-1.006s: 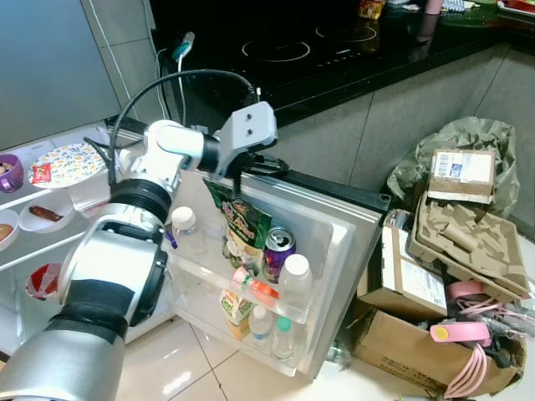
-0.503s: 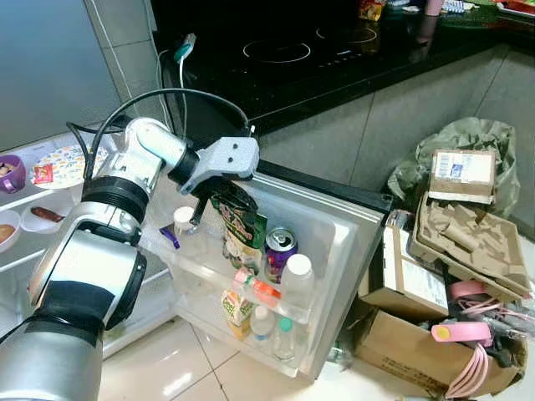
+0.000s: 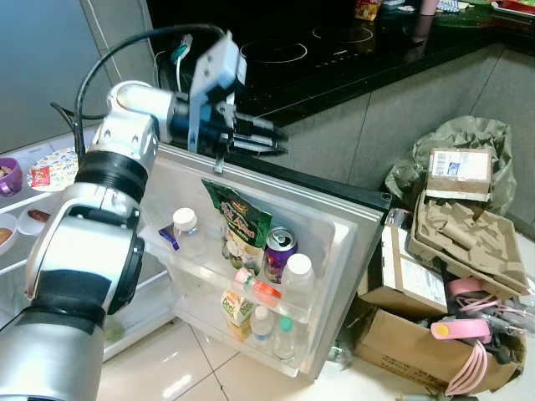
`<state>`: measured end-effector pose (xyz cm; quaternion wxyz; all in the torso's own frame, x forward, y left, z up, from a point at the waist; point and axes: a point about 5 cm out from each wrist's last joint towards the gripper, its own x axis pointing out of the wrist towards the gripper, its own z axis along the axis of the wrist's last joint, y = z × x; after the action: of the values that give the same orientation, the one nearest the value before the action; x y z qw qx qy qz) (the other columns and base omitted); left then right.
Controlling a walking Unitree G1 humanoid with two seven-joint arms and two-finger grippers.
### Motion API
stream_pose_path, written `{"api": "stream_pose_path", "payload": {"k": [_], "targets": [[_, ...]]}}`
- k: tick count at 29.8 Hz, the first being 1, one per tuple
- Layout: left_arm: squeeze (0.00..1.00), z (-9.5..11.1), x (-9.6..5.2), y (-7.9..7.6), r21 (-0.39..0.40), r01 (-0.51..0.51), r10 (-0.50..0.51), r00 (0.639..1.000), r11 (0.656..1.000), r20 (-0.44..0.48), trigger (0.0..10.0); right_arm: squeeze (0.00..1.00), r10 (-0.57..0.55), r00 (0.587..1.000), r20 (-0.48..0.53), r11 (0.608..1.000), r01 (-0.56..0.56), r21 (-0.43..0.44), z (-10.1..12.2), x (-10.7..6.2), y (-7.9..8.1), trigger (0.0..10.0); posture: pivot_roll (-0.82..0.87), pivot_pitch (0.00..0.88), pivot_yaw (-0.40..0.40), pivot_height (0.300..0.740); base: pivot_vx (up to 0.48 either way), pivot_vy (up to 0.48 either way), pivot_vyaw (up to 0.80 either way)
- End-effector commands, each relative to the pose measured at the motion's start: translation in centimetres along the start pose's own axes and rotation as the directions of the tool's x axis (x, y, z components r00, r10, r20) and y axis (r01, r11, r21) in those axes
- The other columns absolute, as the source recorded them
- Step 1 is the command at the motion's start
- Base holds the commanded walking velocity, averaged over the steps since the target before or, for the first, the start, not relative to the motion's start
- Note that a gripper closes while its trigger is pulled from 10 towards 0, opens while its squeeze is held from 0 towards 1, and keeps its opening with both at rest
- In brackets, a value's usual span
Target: Restocking fridge
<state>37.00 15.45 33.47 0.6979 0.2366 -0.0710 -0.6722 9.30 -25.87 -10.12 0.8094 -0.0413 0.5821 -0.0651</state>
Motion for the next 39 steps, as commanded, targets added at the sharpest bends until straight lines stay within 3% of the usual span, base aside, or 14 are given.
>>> {"api": "stream_pose_path", "payload": {"k": [1, 6, 8, 9, 13, 20, 26, 28, 32, 39], "targets": [[1.0, -0.3, 0.5, 0.2, -0.011, -0.007, 0.007, 1.0, 1.0, 0.006, 10.0, 0.0, -0.006, 1.0, -0.005, 1.0, 0.006, 0.019, -0.3, 0.0, 0.0, 10.0, -0.04, 0.0, 0.001, 0.732, 0.0, 0.0, 0.0], [1.0, -1.7, 1.1, 0.6, -0.018, -0.147, 0.146, 0.987, 0.989, -0.071, 10.0, 0.0, -0.005, 1.0, -0.006, 1.0, 0.005, 0.021, -0.3, 0.0, 0.0, 10.0, -0.04, 0.0, 0.001, 0.732, 0.0, 0.0, 0.0], [1.0, -2.8, 1.6, 0.9, -0.022, -0.264, 0.26, 0.958, 0.964, -0.125, 10.0, 0.0, -0.005, 1.0, -0.006, 1.0, 0.005, 0.021, -0.3, 0.0, 0.0, 10.0, -0.04, 0.0, 0.0, 0.732, 0.0, 0.0, 0.0], [0.0, -3.1, 1.7, 0.9, -0.038, -0.288, 0.28, 0.95, 0.957, -0.135, 10.0, 0.0, -0.004, 1.0, -0.006, 1.0, 0.005, 0.021, -0.3, 0.0, 0.0, 10.0, -0.04, 0.0, 0.0, 0.732, 0.0, 0.0, 0.0], [0.0, -4.5, 2.1, 0.1, -0.092, -0.24, 0.221, 0.96, 0.967, -0.173, 10.0, 0.0, -0.004, 1.0, -0.007, 1.0, 0.004, 0.021, -0.3, 0.0, 0.1, 10.0, -0.04, 0.0, 0.003, 0.732, 0.0, 0.0, 0.0], [0.0, -6.1, 2.7, -0.2, -0.148, -0.285, 0.246, 0.94, 0.947, -0.239, 10.0, 0.0, -0.006, 1.0, -0.009, 1.0, 0.006, 0.024, -0.5, 0.0, 0.0, 10.0, -0.05, 0.0, 0.007, 0.732, 0.0, 0.0, 0.0], [0.0, -7.5, 2.6, -1.8, -0.304, -0.126, 0.049, 0.967, 0.944, -0.249, 10.0, 0.0, -0.007, 1.0, -0.013, 1.0, 0.007, 0.022, -0.6, -0.1, 0.0, 10.0, -0.06, 0.0, 0.01, 0.732, 0.0, 0.0, 0.0], [0.0, -7.9, 2.1, -2.6, -0.388, -0.03, -0.076, 0.964, 0.921, -0.256, 10.0, 0.0, -0.008, 1.0, -0.014, 1.0, 0.008, 0.019, -0.7, -0.1, 0.0, 10.0, -0.06, 0.0, 0.01, 0.732, 0.0, 0.0, 0.0], [0.0, -8.4, 1.5, -3.3, -0.484, 0.011, -0.164, 0.947, 0.875, -0.275, 10.0, 0.0, -0.008, 1.0, -0.014, 1.0, 0.008, 0.019, -0.7, -0.1, 0.0, 10.0, -0.06, 0.0, 0.009, 0.732, 0.0, 0.0, 0.0], [0.0, -8.4, 1.1, -3.4, -0.487, 0.017, -0.183, 0.938, 0.873, -0.294, 10.0, 0.0, -0.006, 1.0, -0.014, 1.0, 0.006, 0.015, -0.7, -0.1, 0.1, 10.0, -0.05, 0.0, 0.005, 0.732, 0.0, 0.0, 0.0]]}}
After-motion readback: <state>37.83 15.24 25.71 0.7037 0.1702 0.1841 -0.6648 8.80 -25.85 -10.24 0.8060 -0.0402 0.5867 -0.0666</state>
